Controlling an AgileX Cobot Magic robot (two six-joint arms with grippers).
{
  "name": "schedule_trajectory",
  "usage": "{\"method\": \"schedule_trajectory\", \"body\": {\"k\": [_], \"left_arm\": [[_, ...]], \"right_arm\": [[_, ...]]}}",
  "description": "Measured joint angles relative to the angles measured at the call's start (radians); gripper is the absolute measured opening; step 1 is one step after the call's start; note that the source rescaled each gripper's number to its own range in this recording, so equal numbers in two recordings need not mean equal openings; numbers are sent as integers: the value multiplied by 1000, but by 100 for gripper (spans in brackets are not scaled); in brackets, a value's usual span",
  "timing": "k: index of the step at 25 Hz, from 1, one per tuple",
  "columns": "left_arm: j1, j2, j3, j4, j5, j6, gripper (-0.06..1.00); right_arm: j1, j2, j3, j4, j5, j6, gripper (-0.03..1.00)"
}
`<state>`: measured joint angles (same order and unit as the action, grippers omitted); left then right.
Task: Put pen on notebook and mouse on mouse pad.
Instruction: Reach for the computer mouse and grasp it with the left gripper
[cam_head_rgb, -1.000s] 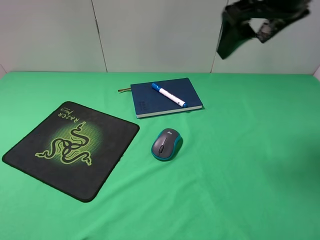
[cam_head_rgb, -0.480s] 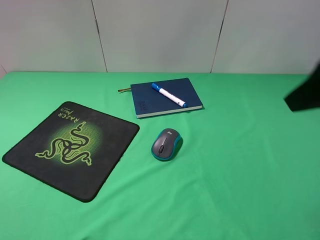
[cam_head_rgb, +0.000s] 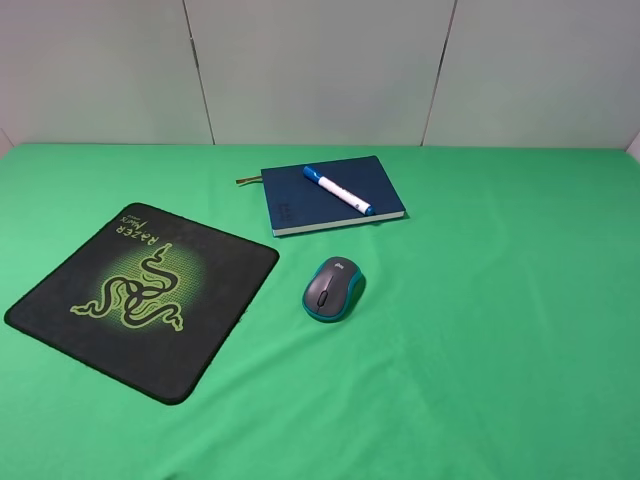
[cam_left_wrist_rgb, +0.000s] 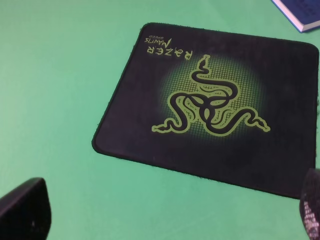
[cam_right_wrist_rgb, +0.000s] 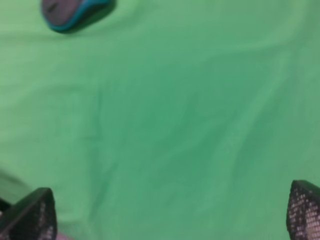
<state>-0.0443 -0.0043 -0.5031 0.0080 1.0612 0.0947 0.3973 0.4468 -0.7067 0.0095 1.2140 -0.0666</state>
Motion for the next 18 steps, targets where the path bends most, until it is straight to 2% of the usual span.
{"method": "schedule_trajectory", "body": {"k": [6, 10, 18], "left_arm": [[0, 0, 0, 0, 0, 0, 100], [0, 0, 0, 0, 0, 0, 100], [0, 0, 0, 0, 0, 0, 100]], "right_arm": [[-203, -135, 69, 1, -46, 2, 100], [-306, -232, 120, 1, -92, 2, 100], [-408, -438, 209, 1, -180, 30, 100]]}}
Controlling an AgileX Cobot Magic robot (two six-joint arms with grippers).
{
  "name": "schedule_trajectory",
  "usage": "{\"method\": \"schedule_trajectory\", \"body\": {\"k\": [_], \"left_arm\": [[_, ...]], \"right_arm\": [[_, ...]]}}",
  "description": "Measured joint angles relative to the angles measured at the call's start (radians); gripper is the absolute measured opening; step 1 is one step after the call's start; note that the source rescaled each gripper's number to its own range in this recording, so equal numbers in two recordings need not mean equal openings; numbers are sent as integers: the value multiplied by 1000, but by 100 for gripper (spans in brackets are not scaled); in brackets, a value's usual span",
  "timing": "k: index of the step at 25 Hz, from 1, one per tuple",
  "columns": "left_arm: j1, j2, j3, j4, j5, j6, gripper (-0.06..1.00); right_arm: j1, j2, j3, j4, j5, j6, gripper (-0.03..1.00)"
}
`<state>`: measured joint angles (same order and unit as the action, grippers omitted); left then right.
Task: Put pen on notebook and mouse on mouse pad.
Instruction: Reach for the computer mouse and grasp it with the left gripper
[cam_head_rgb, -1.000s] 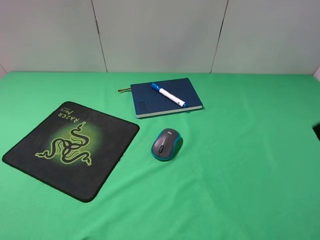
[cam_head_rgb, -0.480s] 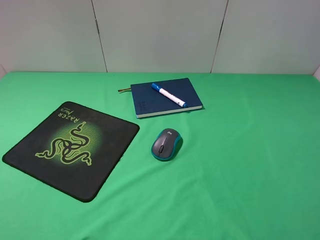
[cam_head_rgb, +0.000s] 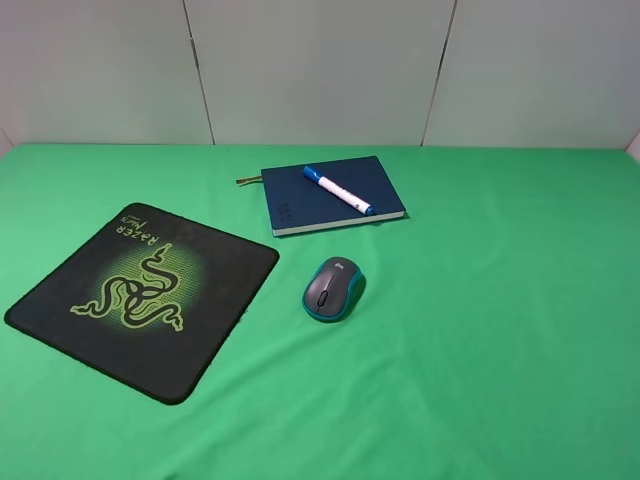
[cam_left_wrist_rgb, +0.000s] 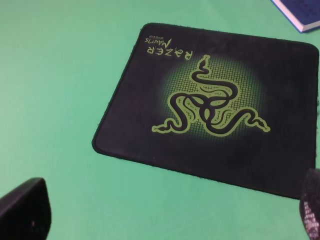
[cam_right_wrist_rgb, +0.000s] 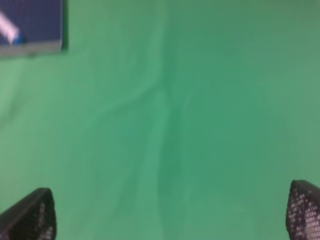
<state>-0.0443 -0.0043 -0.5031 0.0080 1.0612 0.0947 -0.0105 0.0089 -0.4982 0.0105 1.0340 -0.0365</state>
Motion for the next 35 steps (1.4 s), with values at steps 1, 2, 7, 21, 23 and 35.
{"method": "schedule_trajectory", "body": {"k": [1, 2, 7, 21, 23, 35], "left_arm": [[0, 0, 0, 0, 0, 0, 100], [0, 0, 0, 0, 0, 0, 100], [0, 0, 0, 0, 0, 0, 100], [0, 0, 0, 0, 0, 0, 100], [0, 0, 0, 0, 0, 0, 100], [0, 0, 0, 0, 0, 0, 100]], "right_arm": [[-4, -9, 0, -1, 0, 8, 100], [-7, -11, 0, -1, -3, 18, 100], [-9, -12, 1, -11, -14, 42, 100], [-11, -12, 1, -28, -16, 78, 100], [-11, -12, 1, -29, -16, 78, 100], [-11, -12, 1, -28, -16, 78, 100]]}}
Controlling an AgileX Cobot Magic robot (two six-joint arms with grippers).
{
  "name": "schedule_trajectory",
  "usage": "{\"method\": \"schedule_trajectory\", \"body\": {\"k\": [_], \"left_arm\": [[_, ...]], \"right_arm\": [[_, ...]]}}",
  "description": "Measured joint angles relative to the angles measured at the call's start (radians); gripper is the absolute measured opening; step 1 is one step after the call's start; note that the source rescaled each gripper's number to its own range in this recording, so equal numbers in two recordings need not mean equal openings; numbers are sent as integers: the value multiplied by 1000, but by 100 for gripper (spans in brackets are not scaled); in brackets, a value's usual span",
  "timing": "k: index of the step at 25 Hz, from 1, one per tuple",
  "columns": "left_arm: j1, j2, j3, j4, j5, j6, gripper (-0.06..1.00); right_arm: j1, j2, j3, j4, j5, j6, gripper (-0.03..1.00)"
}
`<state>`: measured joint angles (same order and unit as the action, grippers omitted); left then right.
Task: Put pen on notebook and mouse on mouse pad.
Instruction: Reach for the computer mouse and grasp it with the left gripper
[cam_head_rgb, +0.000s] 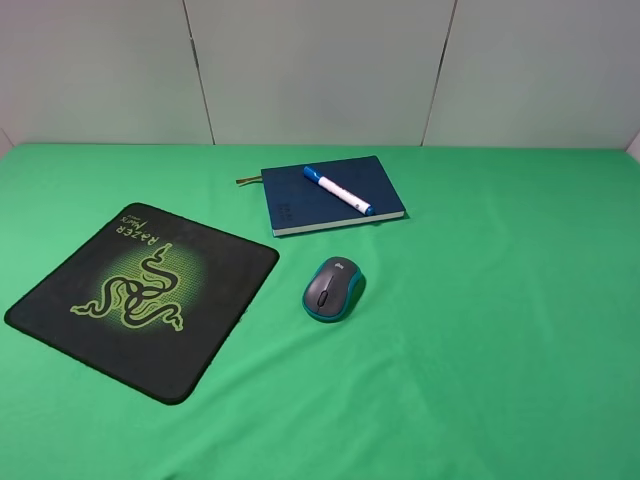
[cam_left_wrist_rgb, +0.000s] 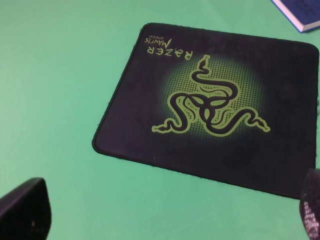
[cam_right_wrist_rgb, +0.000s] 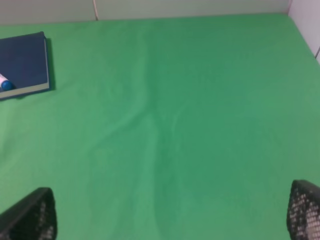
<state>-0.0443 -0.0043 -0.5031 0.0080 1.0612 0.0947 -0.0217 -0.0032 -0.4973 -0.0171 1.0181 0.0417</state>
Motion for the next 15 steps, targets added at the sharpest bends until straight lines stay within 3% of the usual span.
{"method": "schedule_trajectory", "body": {"k": [15], "left_arm": [[0, 0, 0, 0, -7, 0, 100]], "right_arm": [[0, 0, 0, 0, -1, 0, 100]]}}
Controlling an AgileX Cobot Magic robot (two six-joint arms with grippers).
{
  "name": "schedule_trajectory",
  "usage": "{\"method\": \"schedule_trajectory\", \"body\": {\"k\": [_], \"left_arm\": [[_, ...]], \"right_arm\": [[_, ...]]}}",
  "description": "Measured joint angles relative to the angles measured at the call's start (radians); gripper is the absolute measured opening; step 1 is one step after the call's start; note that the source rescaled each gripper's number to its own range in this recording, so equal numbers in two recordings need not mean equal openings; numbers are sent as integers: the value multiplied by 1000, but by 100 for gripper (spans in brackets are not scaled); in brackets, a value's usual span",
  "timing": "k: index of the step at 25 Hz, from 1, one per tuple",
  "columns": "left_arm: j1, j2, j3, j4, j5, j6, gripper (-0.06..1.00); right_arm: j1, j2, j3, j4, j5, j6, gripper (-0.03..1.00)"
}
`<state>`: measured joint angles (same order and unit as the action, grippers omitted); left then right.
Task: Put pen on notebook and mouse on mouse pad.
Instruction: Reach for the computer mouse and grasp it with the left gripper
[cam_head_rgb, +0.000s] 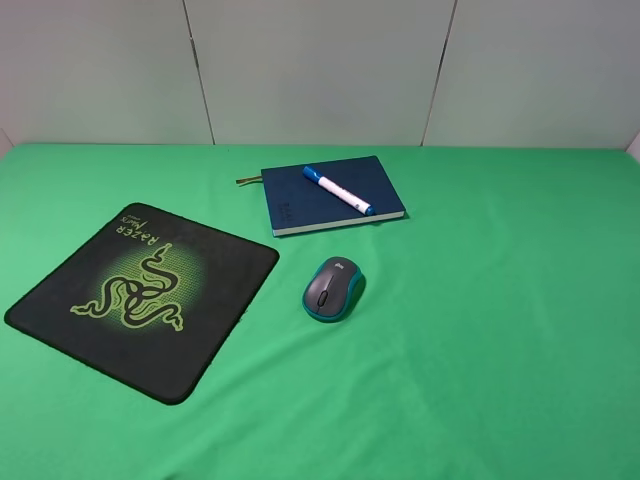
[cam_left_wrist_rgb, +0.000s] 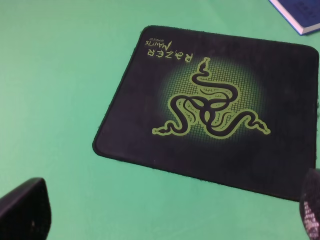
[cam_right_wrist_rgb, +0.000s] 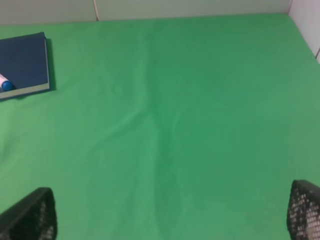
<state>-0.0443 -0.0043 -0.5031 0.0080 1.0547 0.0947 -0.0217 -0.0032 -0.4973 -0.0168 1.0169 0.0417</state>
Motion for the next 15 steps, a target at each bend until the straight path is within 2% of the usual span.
{"method": "schedule_trajectory", "body": {"k": [4, 7, 15], "left_arm": [[0, 0, -8, 0, -4, 0, 100], [0, 32, -63, 0, 1, 0, 100], [0, 392, -314, 0, 56, 0, 100]], "right_arm": [[0, 0, 0, 0, 0, 0, 100], [0, 0, 0, 0, 0, 1, 100], [0, 0, 0, 0, 0, 2, 100]]}}
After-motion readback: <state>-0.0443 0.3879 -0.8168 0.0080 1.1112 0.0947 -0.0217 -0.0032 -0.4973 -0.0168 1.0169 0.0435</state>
